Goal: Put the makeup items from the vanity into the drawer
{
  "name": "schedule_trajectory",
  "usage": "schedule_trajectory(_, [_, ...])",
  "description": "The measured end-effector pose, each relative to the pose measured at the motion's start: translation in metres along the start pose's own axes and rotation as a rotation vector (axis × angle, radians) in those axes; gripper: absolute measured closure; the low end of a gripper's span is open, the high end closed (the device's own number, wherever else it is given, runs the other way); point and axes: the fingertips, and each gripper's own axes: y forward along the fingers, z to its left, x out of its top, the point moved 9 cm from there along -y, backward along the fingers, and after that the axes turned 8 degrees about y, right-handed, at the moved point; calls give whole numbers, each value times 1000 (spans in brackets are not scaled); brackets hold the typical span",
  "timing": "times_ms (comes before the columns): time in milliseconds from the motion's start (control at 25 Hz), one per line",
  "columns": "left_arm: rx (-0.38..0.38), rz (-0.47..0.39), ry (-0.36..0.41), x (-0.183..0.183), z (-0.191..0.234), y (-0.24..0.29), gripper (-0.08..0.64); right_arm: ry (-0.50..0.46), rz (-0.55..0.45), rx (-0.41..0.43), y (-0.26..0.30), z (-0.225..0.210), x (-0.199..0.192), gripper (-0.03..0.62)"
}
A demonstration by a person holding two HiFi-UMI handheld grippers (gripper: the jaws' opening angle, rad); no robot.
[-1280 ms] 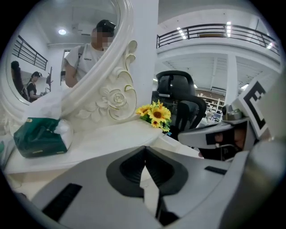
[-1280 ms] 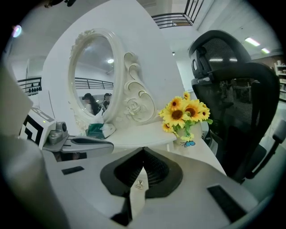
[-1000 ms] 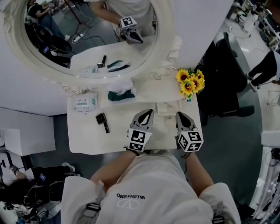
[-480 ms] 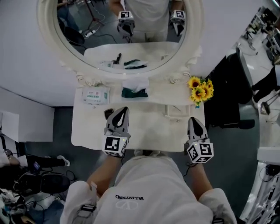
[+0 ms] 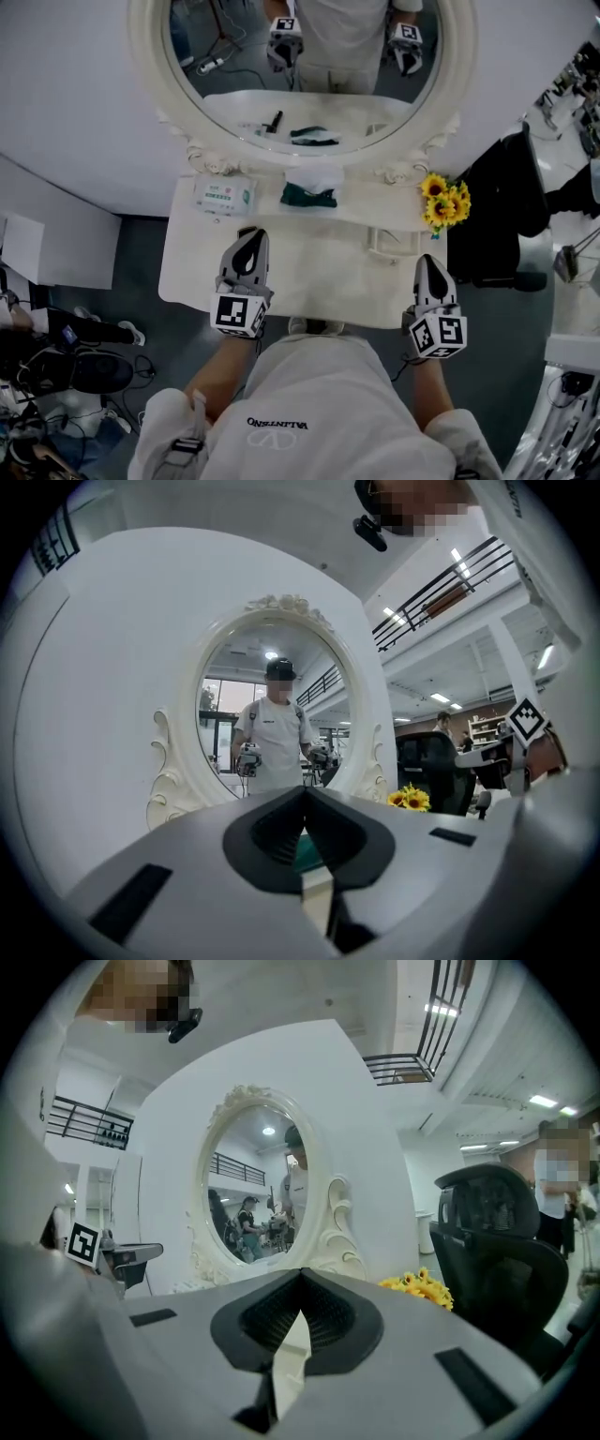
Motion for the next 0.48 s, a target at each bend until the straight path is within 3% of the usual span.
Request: schedule_trajectory(480, [-10,-5,-16,-2,9,-14,557,-9,-3,-28,-8,19,1,583])
